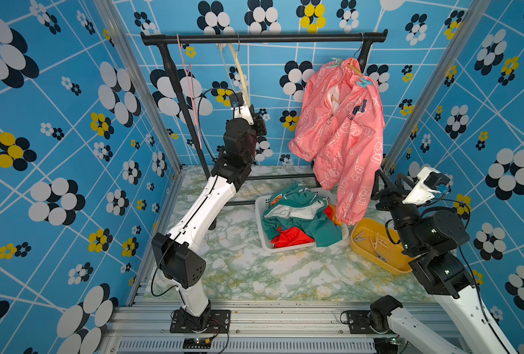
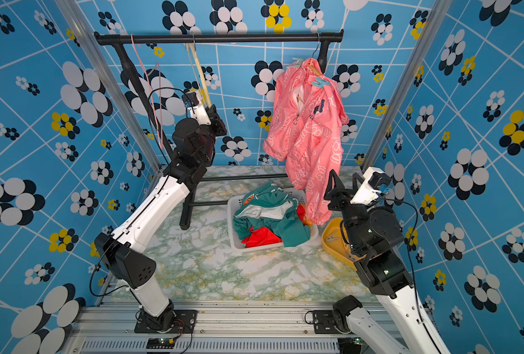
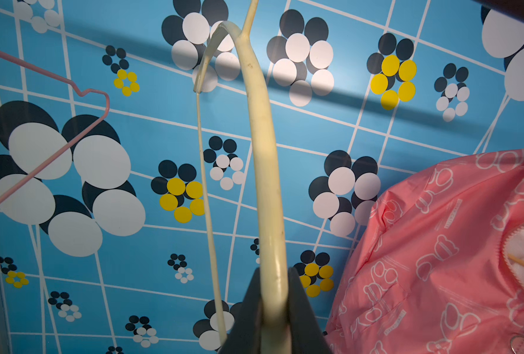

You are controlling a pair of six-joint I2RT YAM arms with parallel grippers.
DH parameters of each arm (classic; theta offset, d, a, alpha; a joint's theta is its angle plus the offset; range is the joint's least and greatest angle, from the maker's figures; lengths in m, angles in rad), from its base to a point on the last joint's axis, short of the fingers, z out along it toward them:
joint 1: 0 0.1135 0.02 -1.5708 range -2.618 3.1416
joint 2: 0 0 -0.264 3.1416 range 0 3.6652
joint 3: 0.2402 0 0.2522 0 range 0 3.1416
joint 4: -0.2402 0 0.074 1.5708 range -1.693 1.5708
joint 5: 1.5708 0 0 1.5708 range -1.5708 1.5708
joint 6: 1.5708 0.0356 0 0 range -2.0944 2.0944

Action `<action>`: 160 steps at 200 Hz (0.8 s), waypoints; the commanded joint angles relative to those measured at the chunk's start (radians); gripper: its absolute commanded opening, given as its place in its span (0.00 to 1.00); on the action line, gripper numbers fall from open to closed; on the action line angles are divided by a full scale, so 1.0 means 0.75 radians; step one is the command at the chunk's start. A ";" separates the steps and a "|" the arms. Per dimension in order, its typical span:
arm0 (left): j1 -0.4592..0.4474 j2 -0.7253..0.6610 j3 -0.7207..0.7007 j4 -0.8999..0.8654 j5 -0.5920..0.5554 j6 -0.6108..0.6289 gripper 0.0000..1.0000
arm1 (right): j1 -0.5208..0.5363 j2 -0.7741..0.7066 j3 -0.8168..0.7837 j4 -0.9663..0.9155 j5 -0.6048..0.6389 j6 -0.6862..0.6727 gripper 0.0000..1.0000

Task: Remove the clothespins securing jackets to the hanger
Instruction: Place the hanger at the clothesline.

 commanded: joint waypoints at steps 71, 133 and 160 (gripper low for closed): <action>0.141 -0.164 -0.278 -0.042 -0.057 -0.130 0.00 | 0.001 0.065 0.077 0.056 0.009 -0.140 0.76; 0.134 -0.319 -0.445 0.067 -0.137 -0.042 0.16 | -0.027 0.358 0.363 0.145 0.047 -0.444 0.79; 0.093 -0.419 -0.578 0.200 -0.167 0.058 0.90 | -0.111 0.470 0.527 0.118 0.005 -0.446 0.79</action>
